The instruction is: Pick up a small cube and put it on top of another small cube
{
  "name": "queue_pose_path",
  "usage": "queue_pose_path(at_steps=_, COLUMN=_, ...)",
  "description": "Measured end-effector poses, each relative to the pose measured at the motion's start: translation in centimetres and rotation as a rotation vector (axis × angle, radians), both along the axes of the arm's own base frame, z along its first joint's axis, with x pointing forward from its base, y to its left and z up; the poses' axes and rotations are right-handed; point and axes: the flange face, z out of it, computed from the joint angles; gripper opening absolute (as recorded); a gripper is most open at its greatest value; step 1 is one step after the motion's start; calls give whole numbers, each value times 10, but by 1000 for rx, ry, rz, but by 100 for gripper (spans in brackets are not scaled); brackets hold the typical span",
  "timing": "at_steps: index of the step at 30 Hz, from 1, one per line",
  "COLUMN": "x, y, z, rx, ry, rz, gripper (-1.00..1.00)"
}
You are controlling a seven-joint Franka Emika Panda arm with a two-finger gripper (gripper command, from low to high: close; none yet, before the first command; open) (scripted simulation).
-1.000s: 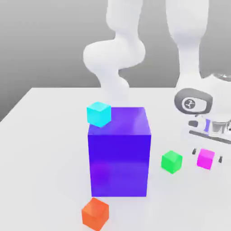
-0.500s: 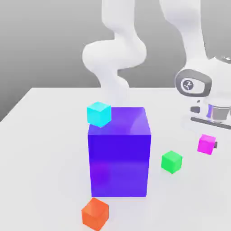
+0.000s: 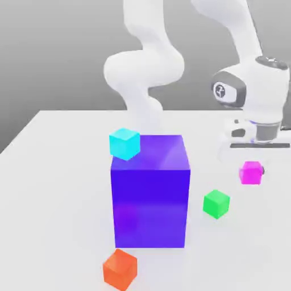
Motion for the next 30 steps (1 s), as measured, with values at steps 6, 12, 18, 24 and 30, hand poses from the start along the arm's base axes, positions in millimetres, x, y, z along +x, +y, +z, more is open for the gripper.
queue_pose_path(at_steps=6, x=3, y=-19, z=8, rx=7, ry=-16, rz=183, gripper=-100)
queue_pose_path(at_steps=12, x=5, y=-40, z=14, rx=1, ry=-34, rz=364, gripper=-100)
queue_pose_path(at_steps=18, x=8, y=-63, z=16, rx=-20, ry=-49, rz=541, gripper=-100)
queue_pose_path(at_steps=24, x=12, y=-76, z=0, rx=-46, ry=-56, rz=635, gripper=-100)
queue_pose_path(at_steps=30, x=11, y=-76, z=-43, rx=-44, ry=-56, rz=637, gripper=-100)
